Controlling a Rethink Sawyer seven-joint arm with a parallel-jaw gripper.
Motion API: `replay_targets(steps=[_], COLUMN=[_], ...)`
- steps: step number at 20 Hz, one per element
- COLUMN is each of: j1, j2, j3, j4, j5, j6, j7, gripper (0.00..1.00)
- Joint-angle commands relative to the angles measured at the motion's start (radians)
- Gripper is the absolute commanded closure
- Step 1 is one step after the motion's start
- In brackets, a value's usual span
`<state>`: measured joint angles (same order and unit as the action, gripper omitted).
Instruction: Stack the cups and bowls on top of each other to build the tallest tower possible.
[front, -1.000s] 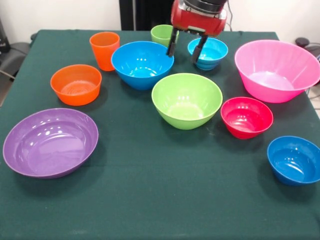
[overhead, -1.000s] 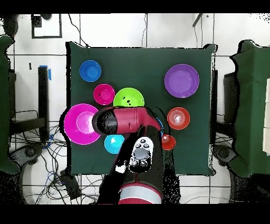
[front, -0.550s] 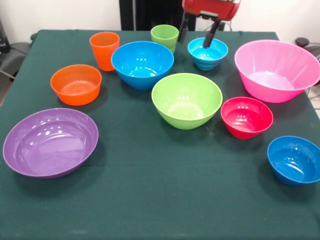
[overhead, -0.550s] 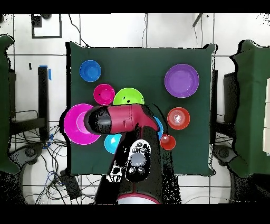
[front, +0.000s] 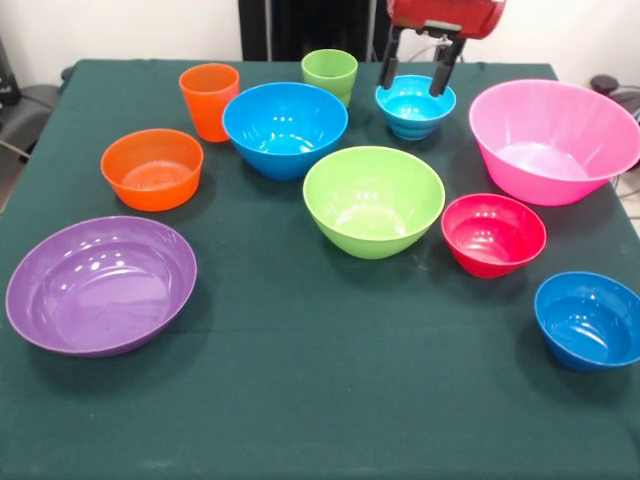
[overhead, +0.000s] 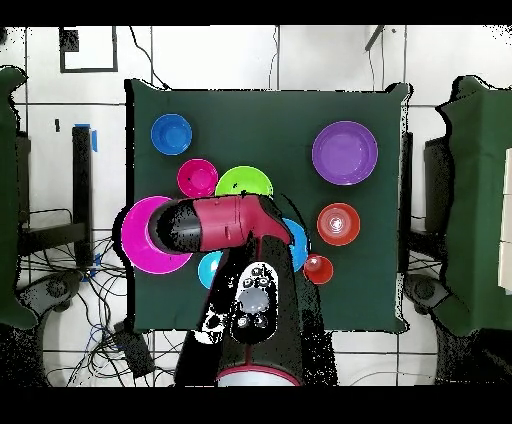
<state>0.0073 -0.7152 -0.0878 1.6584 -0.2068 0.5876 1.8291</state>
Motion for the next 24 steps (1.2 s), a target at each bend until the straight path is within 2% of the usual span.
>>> replay_targets(steps=[1,14,24], j1=[0.019,0.086,0.104], j2=[0.043,0.077,0.102], j3=[0.108,0.066,0.052], j4=[0.025,-0.011,-0.023], j5=[-0.008,-0.01,-0.005], j6=[0.054,0.047,0.026], j7=[0.026,0.091,0.104], gripper=[0.0,0.0,0.0])
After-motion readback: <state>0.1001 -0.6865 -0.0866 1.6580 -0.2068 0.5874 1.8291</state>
